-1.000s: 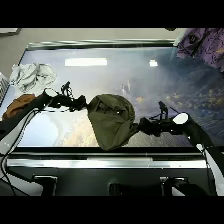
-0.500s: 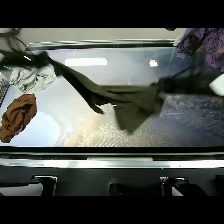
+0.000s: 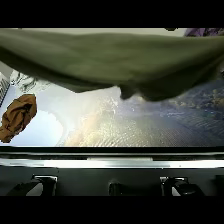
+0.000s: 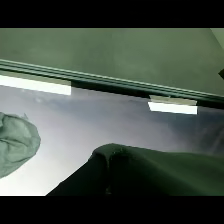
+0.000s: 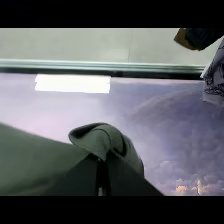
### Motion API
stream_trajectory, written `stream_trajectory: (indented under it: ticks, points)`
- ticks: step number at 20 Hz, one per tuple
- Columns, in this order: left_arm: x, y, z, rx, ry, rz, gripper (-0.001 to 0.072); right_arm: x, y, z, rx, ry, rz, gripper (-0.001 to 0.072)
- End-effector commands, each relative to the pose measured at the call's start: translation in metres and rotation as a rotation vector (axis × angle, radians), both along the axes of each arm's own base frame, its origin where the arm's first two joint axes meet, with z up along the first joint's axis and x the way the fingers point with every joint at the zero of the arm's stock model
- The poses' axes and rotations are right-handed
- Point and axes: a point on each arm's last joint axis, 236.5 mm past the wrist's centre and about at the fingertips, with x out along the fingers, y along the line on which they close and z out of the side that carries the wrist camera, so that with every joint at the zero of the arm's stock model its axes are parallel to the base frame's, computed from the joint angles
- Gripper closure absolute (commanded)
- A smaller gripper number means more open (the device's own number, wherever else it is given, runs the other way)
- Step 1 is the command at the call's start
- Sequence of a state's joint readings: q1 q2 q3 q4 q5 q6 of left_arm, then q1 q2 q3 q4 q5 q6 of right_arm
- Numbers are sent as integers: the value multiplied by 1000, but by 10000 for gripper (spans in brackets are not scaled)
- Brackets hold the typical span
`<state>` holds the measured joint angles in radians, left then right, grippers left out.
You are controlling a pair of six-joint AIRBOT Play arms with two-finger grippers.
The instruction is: Fold the clothes and pants, and hang the long-sleeved shirts on hangers.
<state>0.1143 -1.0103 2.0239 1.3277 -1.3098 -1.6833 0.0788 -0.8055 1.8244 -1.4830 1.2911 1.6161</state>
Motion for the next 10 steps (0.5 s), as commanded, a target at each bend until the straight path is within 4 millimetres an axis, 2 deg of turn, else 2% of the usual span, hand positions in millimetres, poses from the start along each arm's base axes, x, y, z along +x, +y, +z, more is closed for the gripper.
stream_trajectory:
  ticks: [1,3,4,5,8,10]
  points:
    - [-34,2,2,-11,17,28,695,-6,-3,2,117,21,-44,682]
    - [-15,4,-24,-19,88,29,695,26,11,-33,198,173,-35,682]
    - [-1,6,-45,-25,147,29,695,45,22,-60,224,280,-15,682]
    - [18,7,-74,-34,227,27,695,65,34,-89,238,386,10,682]
    - [73,14,-185,-65,492,30,694,130,50,-194,236,697,12,682]
    - [106,15,-273,-103,654,35,693,170,53,-272,227,866,-15,682]
